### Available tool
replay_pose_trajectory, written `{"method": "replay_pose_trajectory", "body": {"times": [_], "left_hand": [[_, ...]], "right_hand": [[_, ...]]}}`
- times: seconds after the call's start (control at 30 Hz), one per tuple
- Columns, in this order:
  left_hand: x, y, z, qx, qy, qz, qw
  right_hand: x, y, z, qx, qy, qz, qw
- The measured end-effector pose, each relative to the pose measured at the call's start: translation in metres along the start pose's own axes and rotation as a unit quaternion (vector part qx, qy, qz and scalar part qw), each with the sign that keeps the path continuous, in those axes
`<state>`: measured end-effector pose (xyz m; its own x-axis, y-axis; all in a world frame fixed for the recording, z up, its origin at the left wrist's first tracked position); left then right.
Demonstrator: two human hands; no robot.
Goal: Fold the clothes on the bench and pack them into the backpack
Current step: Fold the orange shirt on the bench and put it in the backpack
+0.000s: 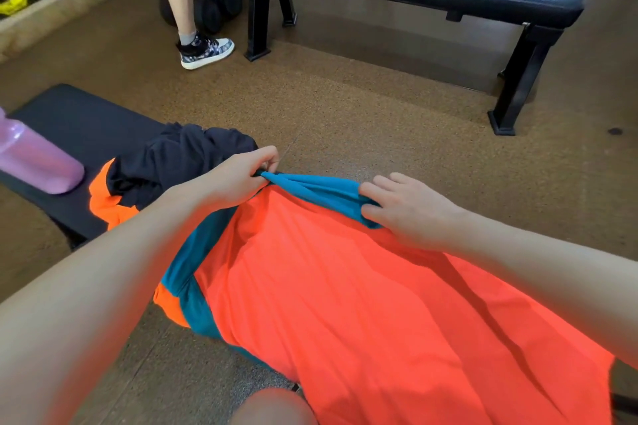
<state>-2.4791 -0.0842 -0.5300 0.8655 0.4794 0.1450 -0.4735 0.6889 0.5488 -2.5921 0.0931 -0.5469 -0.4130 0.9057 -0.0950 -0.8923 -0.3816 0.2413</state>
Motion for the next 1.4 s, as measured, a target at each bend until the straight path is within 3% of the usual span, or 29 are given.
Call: {"method": "replay_pose_trajectory", "body": {"times": [0.13, 0.27, 0.47, 0.8, 0.87, 1.13, 1.17, 1.27, 1.4], "left_hand": [[0.0, 0.001, -0.002, 0.015, -0.021, 0.007, 1.0], [0.0, 0.0, -0.003, 0.001, -0.035, 0.031, 0.999], [0.0, -0.01, 0.001, -0.001, -0.005, 0.11, 0.994], [0.0, 0.001, 0.005, -0.042, 0.009, 0.051, 0.998], [-0.001, 0.002, 0.004, -0.04, 0.012, 0.04, 0.998], [-0.003, 0.002, 0.003, -0.039, 0.013, 0.009, 0.999], [-0.003, 0.001, 0.002, -0.04, 0.013, 0.009, 0.999], [-0.001, -0.001, 0.0, -0.052, 0.015, 0.015, 0.998], [-0.001, 0.002, -0.003, -0.093, 0.004, -0.011, 0.996]], "right_hand": [[0.005, -0.007, -0.014, -0.058, -0.082, -0.033, 0.994], [0.007, -0.002, -0.015, -0.135, -0.094, -0.085, 0.983], [0.002, 0.028, -0.029, -0.294, -0.169, -0.243, 0.909], [-0.007, 0.056, -0.047, -0.35, -0.108, -0.339, 0.867], [-0.006, 0.062, -0.054, -0.394, -0.113, -0.356, 0.84], [-0.018, 0.052, -0.088, -0.497, -0.283, -0.338, 0.747], [-0.018, 0.05, -0.092, -0.516, -0.288, -0.341, 0.731], [-0.012, 0.029, -0.106, -0.63, -0.304, -0.361, 0.617], [-0.001, 0.02, -0.127, -0.646, -0.32, -0.384, 0.577]]}}
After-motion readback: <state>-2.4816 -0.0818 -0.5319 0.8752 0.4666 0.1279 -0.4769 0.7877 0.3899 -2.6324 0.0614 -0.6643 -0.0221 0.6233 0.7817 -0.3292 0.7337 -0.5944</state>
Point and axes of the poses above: each hand's wrist, its own x-axis away from the middle knuckle, its own z-axis out of the back of the hand, y = z × x, the point moved 10 cm from there along -x, towards the middle knuckle
